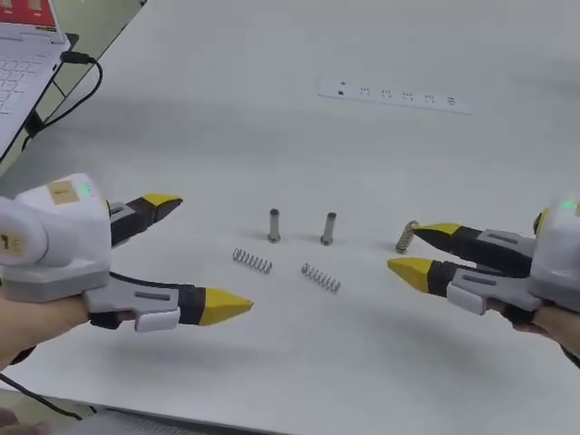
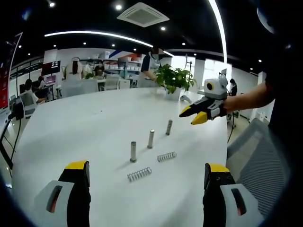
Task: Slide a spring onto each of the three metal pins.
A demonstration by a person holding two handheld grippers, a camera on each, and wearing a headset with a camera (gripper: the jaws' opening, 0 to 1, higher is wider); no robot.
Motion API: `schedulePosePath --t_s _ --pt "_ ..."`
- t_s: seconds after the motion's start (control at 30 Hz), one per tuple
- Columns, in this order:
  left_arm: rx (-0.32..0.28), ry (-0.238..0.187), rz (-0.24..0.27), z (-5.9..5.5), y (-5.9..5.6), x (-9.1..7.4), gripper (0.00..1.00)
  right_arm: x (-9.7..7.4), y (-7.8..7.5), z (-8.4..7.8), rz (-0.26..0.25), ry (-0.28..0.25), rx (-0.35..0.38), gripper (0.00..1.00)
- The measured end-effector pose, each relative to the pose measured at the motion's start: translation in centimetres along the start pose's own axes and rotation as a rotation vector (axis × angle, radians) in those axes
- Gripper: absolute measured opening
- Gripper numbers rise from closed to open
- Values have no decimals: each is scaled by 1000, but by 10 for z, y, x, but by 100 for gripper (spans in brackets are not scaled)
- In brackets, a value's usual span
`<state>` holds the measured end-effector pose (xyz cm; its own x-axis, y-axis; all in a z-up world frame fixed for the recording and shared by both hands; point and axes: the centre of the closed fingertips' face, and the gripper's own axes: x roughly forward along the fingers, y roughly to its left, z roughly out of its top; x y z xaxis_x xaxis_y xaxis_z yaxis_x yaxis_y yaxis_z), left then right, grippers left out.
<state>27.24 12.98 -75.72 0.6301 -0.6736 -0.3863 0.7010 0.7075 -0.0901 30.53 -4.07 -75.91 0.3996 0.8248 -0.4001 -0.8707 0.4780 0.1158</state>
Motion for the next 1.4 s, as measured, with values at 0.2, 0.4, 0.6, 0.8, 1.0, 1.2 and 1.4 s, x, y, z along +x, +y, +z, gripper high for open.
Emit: schedulePosePath --t_s 0.2,0.4,0.6,0.8,1.0,1.2,1.4 --pt "-1 -1 2 0 1 -1 99 15 9 5 31 -2 -14 33" --pt "1 2 -1 0 0 0 99 28 17 3 64 12 -32 33" --pt "2 6 -3 -1 -1 0 99 39 24 2 86 19 -40 32" --pt "4 7 -1 -1 -2 1 99 53 33 -7 113 58 -63 30" --pt "1 8 2 -2 -1 -1 99 63 35 -18 120 83 -59 29" --pt "2 10 4 -3 -1 -2 99 71 33 -31 111 118 -61 25" --pt "1 9 2 -2 -2 0 99 78 34 -46 108 161 -86 22"
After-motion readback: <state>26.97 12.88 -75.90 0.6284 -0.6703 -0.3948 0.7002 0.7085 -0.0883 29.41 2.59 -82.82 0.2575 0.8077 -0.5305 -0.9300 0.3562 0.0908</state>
